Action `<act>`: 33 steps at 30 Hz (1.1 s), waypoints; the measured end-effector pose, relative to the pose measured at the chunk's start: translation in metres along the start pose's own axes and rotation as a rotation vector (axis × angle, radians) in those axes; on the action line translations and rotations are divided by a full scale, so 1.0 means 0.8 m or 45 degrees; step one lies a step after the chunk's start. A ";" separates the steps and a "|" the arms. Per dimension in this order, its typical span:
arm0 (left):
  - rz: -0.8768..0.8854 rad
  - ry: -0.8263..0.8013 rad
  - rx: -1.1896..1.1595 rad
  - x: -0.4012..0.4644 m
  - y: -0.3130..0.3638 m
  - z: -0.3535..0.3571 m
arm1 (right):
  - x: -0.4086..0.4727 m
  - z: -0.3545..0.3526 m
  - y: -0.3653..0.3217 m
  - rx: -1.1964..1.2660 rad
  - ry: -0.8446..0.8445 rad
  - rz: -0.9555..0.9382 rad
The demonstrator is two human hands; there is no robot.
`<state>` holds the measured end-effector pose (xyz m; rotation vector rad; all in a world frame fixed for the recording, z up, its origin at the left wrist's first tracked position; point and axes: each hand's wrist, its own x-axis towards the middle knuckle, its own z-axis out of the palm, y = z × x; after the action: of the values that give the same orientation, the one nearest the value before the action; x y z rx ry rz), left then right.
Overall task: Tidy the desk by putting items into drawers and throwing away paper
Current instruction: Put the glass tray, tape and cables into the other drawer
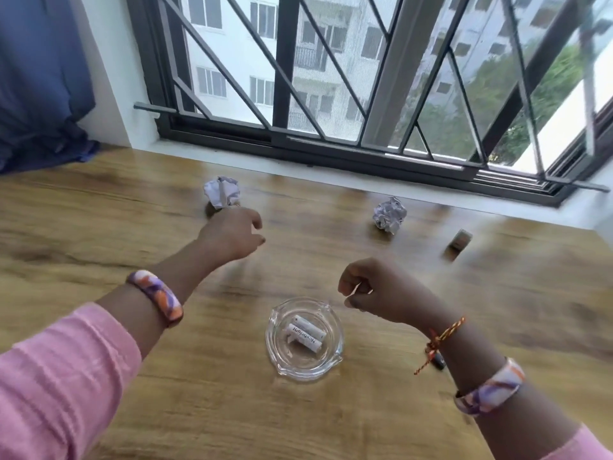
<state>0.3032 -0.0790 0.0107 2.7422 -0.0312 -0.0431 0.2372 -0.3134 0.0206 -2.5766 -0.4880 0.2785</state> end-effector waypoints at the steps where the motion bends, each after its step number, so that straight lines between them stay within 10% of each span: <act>1: -0.074 0.032 0.066 0.013 -0.008 0.004 | 0.000 0.001 0.001 -0.005 0.003 0.007; 11: -0.015 0.080 -0.095 0.029 -0.021 0.031 | 0.011 0.011 0.014 0.008 0.015 0.052; 16: 0.439 -0.558 -0.706 -0.037 0.021 0.000 | 0.011 0.018 0.035 -0.017 0.033 0.142; 21: 0.719 -0.918 -0.165 -0.072 0.042 0.001 | 0.016 0.028 0.042 0.006 0.077 0.178; 33: 0.769 -0.675 0.054 -0.095 0.043 0.024 | 0.008 0.051 0.044 0.070 0.175 0.212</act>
<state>0.2259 -0.1159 0.0081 2.5614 -0.9972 -0.5949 0.2413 -0.3219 -0.0330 -2.5640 -0.2132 0.1673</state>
